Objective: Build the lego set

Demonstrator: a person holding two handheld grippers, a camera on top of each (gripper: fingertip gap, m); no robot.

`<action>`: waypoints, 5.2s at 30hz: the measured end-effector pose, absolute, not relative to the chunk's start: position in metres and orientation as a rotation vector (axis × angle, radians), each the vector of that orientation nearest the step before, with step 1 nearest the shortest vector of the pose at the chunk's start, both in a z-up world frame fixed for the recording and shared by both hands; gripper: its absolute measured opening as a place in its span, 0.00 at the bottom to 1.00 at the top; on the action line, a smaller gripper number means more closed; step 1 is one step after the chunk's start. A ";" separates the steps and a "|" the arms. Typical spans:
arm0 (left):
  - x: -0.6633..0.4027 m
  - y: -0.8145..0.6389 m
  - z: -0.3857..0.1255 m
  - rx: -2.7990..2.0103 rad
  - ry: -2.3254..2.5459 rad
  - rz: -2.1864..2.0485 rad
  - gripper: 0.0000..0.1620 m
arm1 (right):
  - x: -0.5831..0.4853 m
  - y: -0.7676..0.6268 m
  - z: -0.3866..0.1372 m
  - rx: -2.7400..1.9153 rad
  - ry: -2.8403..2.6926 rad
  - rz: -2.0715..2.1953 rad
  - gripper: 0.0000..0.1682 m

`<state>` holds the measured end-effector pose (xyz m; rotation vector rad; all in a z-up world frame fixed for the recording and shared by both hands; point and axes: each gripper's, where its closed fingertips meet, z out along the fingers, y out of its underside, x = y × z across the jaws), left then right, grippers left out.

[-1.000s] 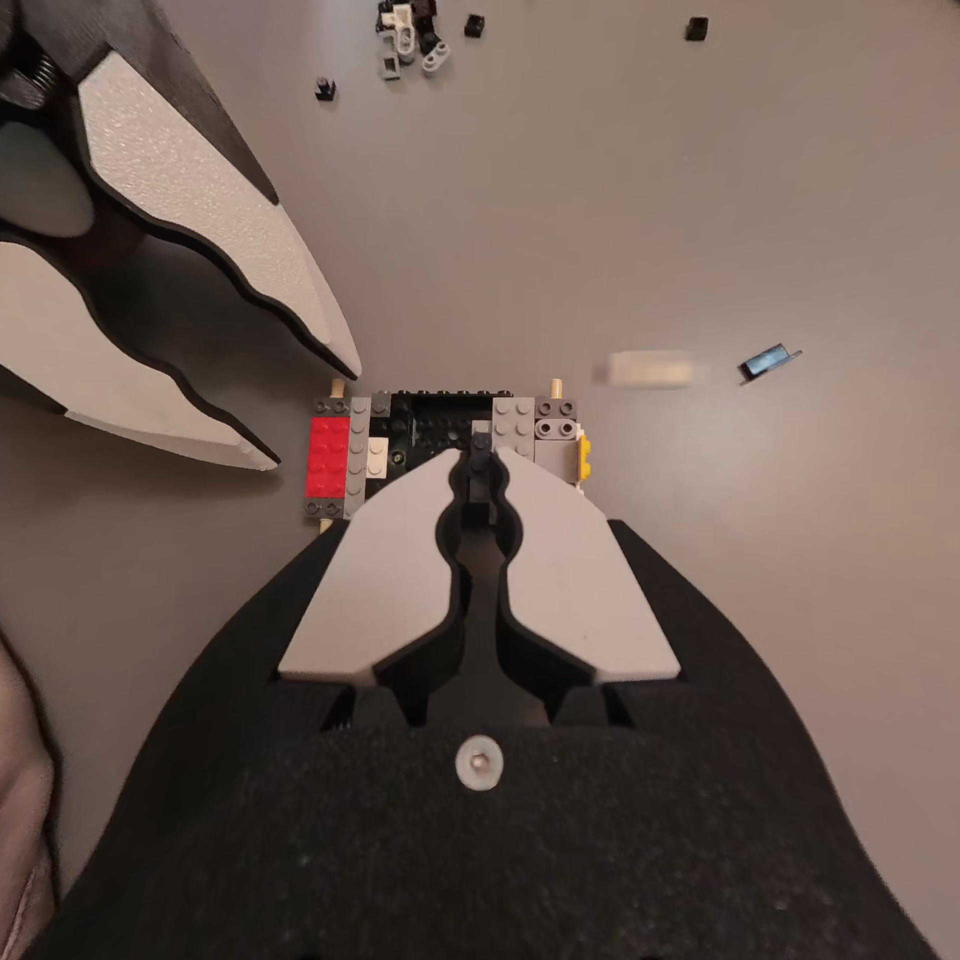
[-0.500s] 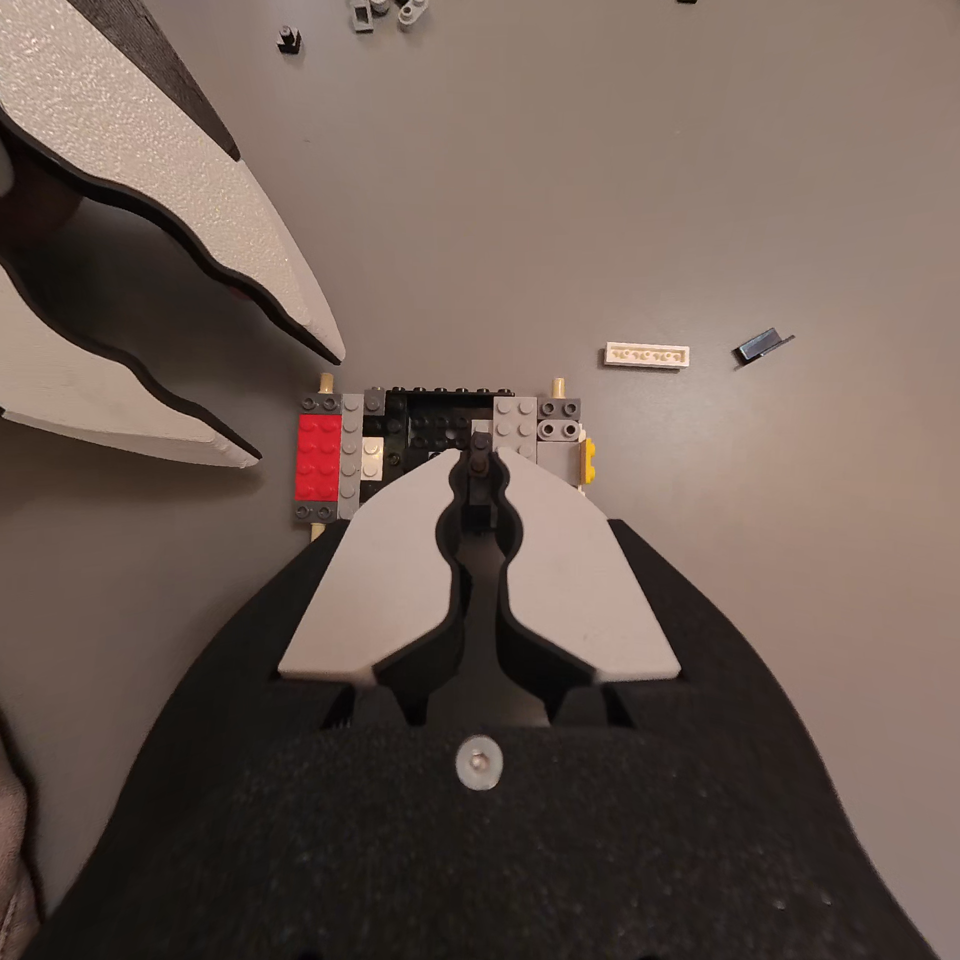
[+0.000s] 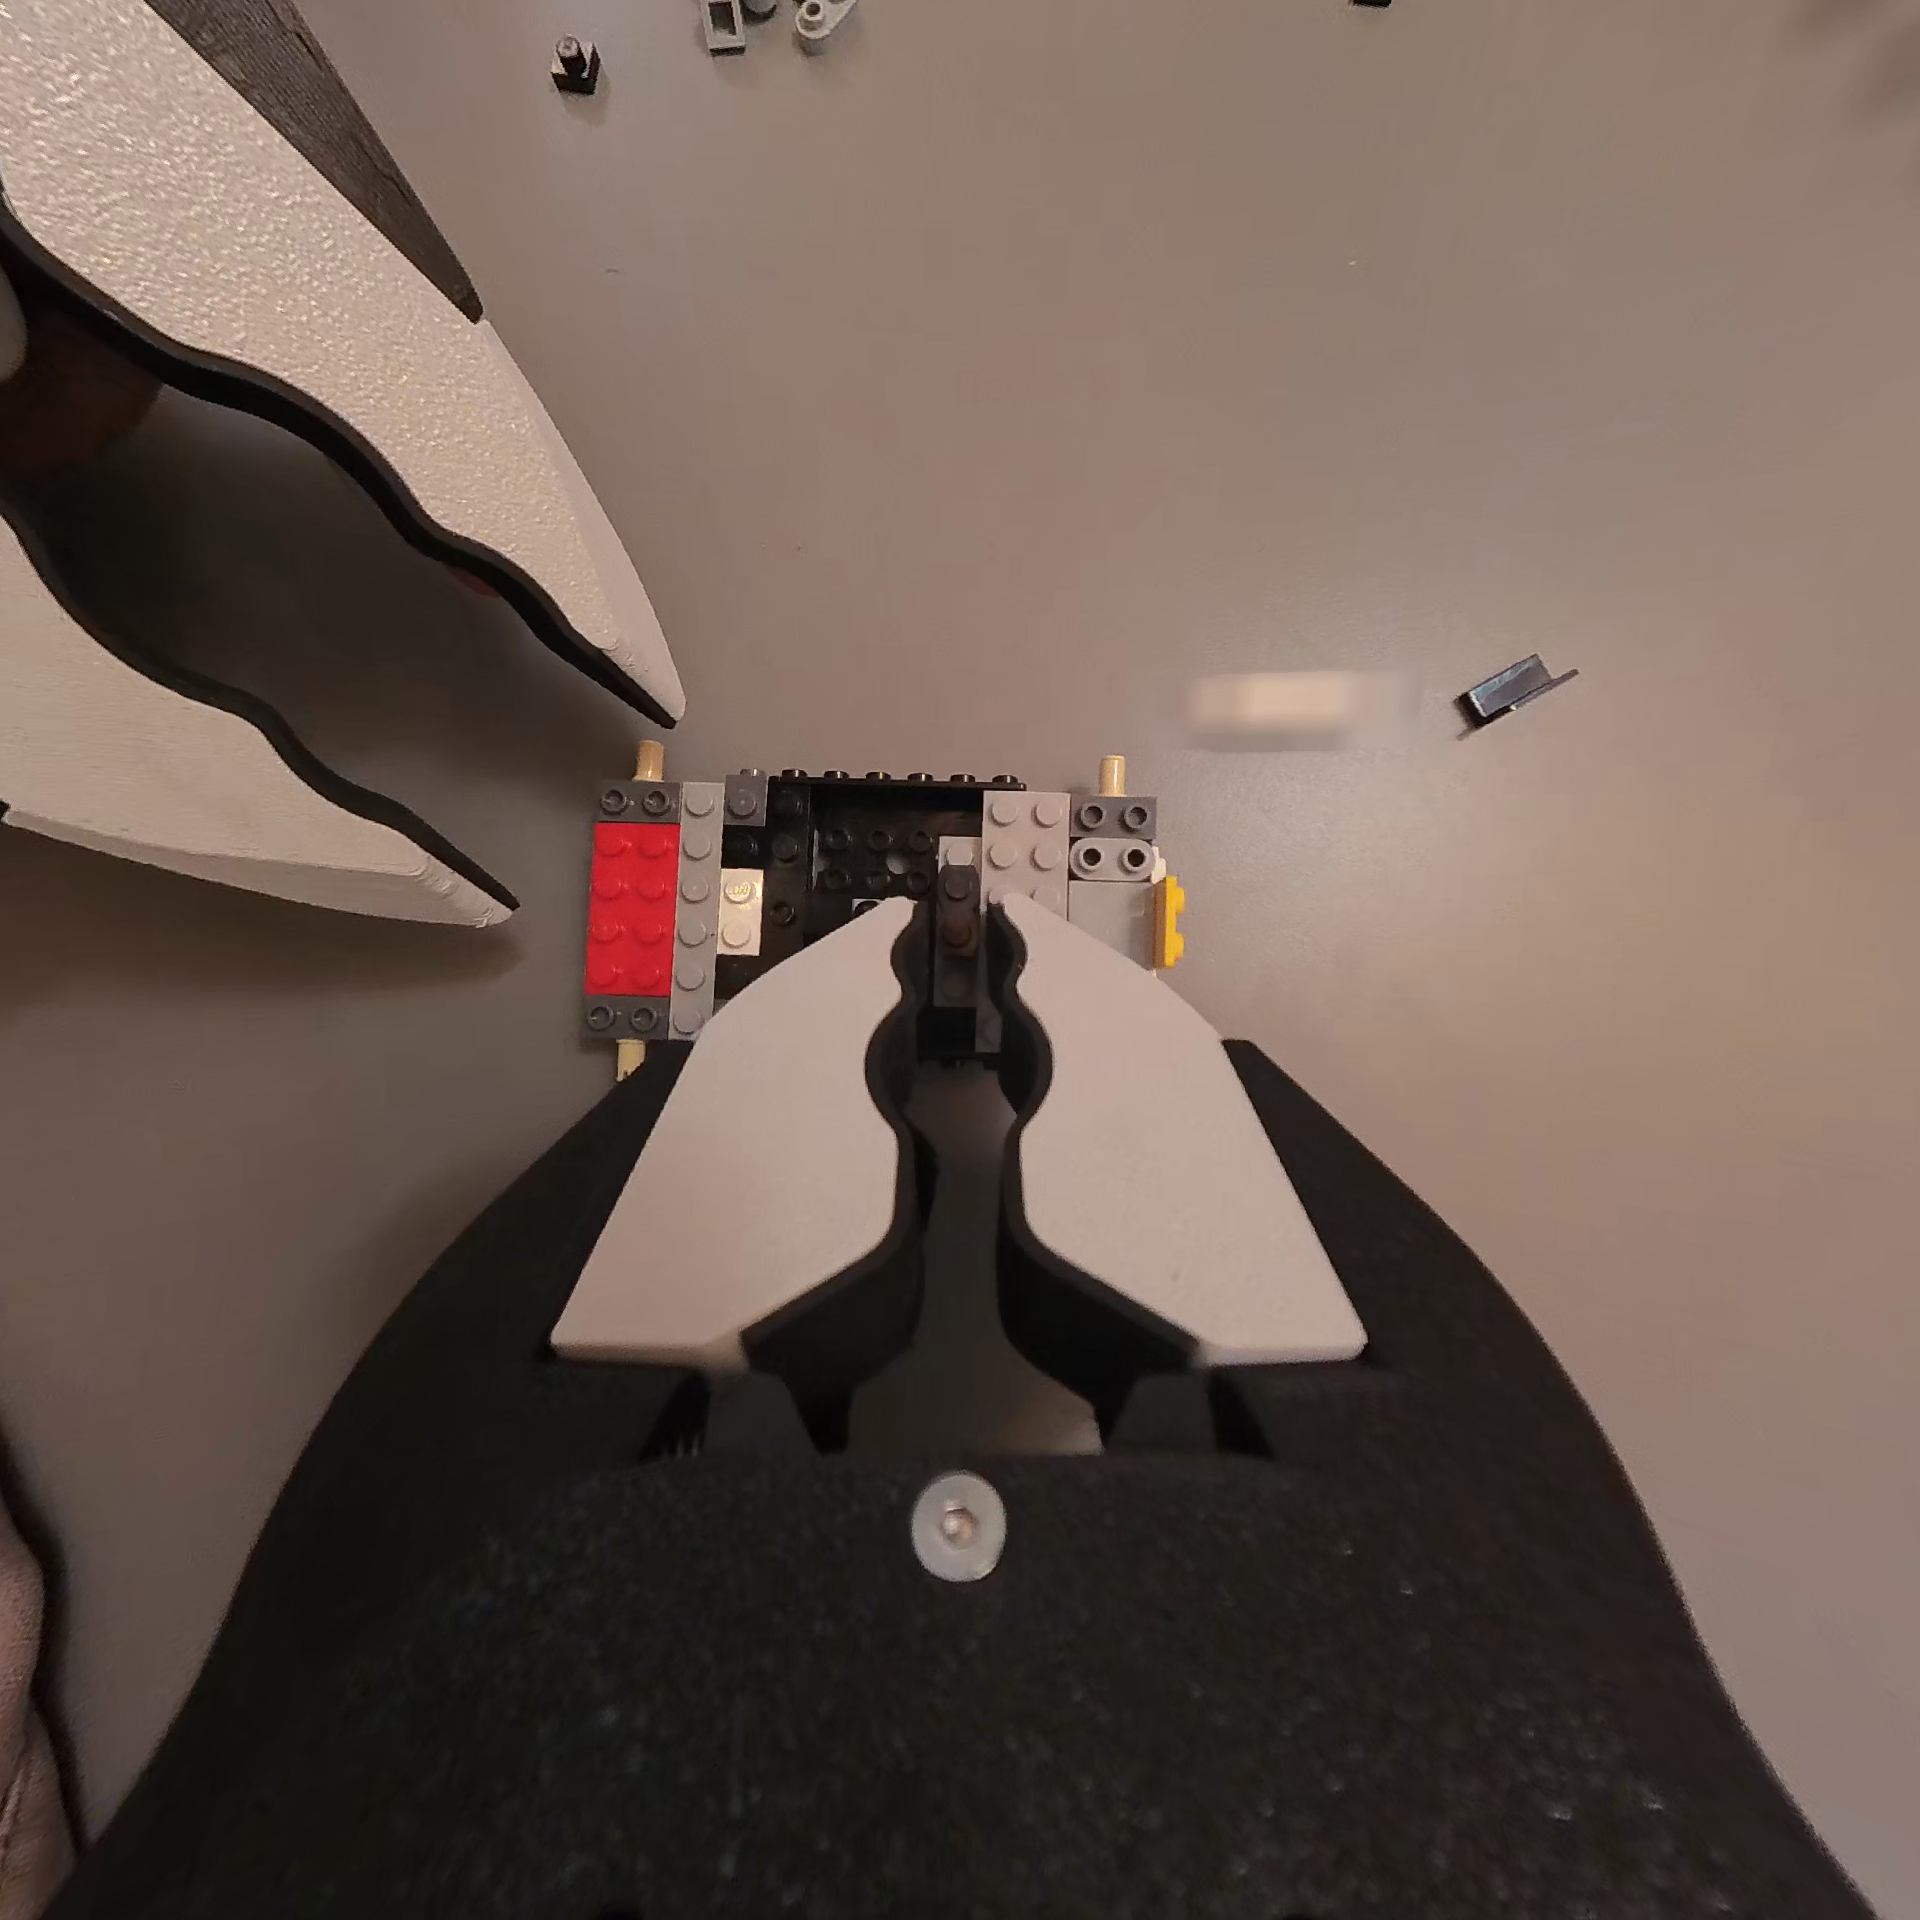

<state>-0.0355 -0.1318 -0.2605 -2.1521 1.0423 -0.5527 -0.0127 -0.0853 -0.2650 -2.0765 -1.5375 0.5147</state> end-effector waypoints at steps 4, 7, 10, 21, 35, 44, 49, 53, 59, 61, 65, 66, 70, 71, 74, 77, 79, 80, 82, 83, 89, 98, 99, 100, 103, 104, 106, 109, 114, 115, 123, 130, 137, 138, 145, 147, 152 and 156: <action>-0.035 -0.132 -0.260 -2.152 1.043 -0.552 0.24 | -0.012 -0.085 -0.263 -2.071 -1.534 0.522 0.06; -0.036 -0.131 -0.260 -2.152 1.043 -0.552 0.24 | -0.012 -0.085 -0.262 -2.067 -1.533 0.526 0.06; -0.036 -0.131 -0.261 -2.154 1.044 -0.550 0.24 | -0.011 -0.085 -0.260 -2.064 -1.528 0.532 0.06; -0.037 -0.131 -0.262 -2.157 1.042 -0.547 0.24 | -0.001 -0.081 -0.245 -2.021 -1.500 0.596 0.07; -0.036 -0.131 -0.263 -2.149 1.054 -0.532 0.23 | -0.015 -0.084 -0.261 -2.005 -1.590 0.569 0.05; -0.036 -0.132 -0.264 -2.151 1.056 -0.533 0.23 | -0.014 -0.084 -0.263 -2.037 -1.613 0.571 0.04; -0.036 -0.132 -0.264 -2.152 1.057 -0.531 0.23 | -0.014 -0.085 -0.264 -2.060 -1.641 0.529 0.03; -0.036 -0.132 -0.264 -2.155 1.058 -0.532 0.23 | -0.014 -0.085 -0.265 -2.067 -1.661 0.495 0.03; -0.036 -0.132 -0.265 -2.156 1.059 -0.534 0.23 | -0.014 -0.085 -0.265 -2.045 -1.667 0.457 0.04; -0.036 -0.132 -0.265 -2.157 1.058 -0.535 0.23 | -0.015 -0.085 -0.265 -2.047 -1.656 0.473 0.03; -0.036 -0.132 -0.263 -2.151 1.053 -0.532 0.23 | -0.017 -0.085 -0.260 -2.065 -1.576 0.615 0.06; -0.037 -0.131 -0.263 -2.151 1.050 -0.529 0.23 | -0.017 -0.084 -0.256 -2.067 -1.548 0.661 0.11; -0.037 -0.131 -0.261 -2.148 1.049 -0.526 0.23 | -0.011 -0.077 -0.242 -2.040 -1.493 0.714 0.10; -0.037 -0.131 -0.261 -2.145 1.050 -0.526 0.23 | -0.011 -0.078 -0.242 -2.045 -1.495 0.728 0.11; -0.037 -0.131 -0.261 -2.148 1.047 -0.527 0.23 | -0.008 -0.074 -0.247 -2.051 -1.516 0.676 0.08; -0.037 -0.131 -0.262 -2.148 1.049 -0.528 0.23 | -0.009 -0.073 -0.251 -2.045 -1.536 0.630 0.04; -0.037 -0.131 -0.262 -2.150 1.051 -0.527 0.23 | -0.009 -0.072 -0.256 -2.052 -1.556 0.594 0.03; -0.037 -0.131 -0.262 -2.149 1.050 -0.528 0.23 | -0.010 -0.073 -0.258 -2.055 -1.565 0.586 0.03; -0.037 -0.130 -0.262 -2.148 1.047 -0.528 0.23 | -0.009 -0.071 -0.261 -2.061 -1.569 0.555 0.04; -0.037 -0.130 -0.261 -2.147 1.046 -0.529 0.23 | -0.009 -0.071 -0.261 -2.061 -1.571 0.554 0.04; -0.038 -0.131 -0.262 -2.147 1.046 -0.529 0.23 | -0.009 -0.071 -0.262 -2.056 -1.590 0.533 0.03; -0.038 -0.132 -0.263 -2.149 1.050 -0.526 0.23 | -0.009 -0.071 -0.263 -2.018 -1.661 0.447 0.03; -0.038 -0.132 -0.263 -2.149 1.049 -0.527 0.23 | -0.009 -0.072 -0.263 -2.017 -1.662 0.450 0.03; -0.038 -0.132 -0.263 -2.149 1.048 -0.529 0.23 | -0.009 -0.071 -0.263 -2.025 -1.653 0.464 0.03; -0.038 -0.132 -0.264 -2.151 1.043 -0.533 0.23 | -0.011 -0.071 -0.262 -2.032 -1.597 0.519 0.03; -0.039 -0.132 -0.264 -2.150 1.040 -0.534 0.23 | -0.011 -0.072 -0.262 -2.032 -1.591 0.535 0.03; -0.039 -0.132 -0.264 -2.151 1.032 -0.541 0.23 | -0.012 -0.076 -0.259 -2.030 -1.585 0.598 0.09; -0.041 -0.132 -0.263 -2.148 1.022 -0.543 0.23 | -0.012 -0.076 -0.242 -1.977 -1.534 0.695 0.10; -0.042 -0.131 -0.262 -2.144 1.014 -0.542 0.23 | 0.000 -0.062 -0.225 -1.907 -1.473 0.721 0.09; -0.042 -0.131 -0.262 -2.145 1.014 -0.542 0.23 | 0.002 -0.063 -0.228 -1.908 -1.487 0.715 0.08; -0.044 -0.133 -0.263 -2.142 1.018 -0.542 0.23 | 0.018 -0.045 -0.247 -1.931 -1.478 0.630 0.11; -0.043 -0.135 -0.273 -2.174 1.024 -0.559 0.29 | 0.016 -0.061 -0.266 -2.006 -1.534 0.830 0.15; -0.041 -0.128 -0.262 -2.175 0.814 -0.824 0.28 | 0.008 -0.060 -0.267 -2.040 -1.485 0.867 0.23; -0.040 -0.128 -0.262 -2.173 0.814 -0.826 0.27 | 0.005 -0.060 -0.267 -2.048 -1.474 0.868 0.23; -0.039 -0.128 -0.261 -2.166 0.787 -0.867 0.26 | 0.002 -0.070 -0.275 -1.989 -1.643 0.620 0.28; -0.039 -0.129 -0.260 -2.164 0.786 -0.873 0.26 | 0.000 -0.072 -0.275 -1.965 -1.668 0.614 0.27; -0.044 -0.122 -0.246 -2.114 0.675 -0.948 0.30 | -0.006 -0.074 -0.253 -1.645 -1.723 0.599 0.26; -0.039 -0.123 -0.227 -2.037 0.569 -1.163 0.32 | -0.020 -0.097 -0.207 -1.245 -1.691 0.638 0.26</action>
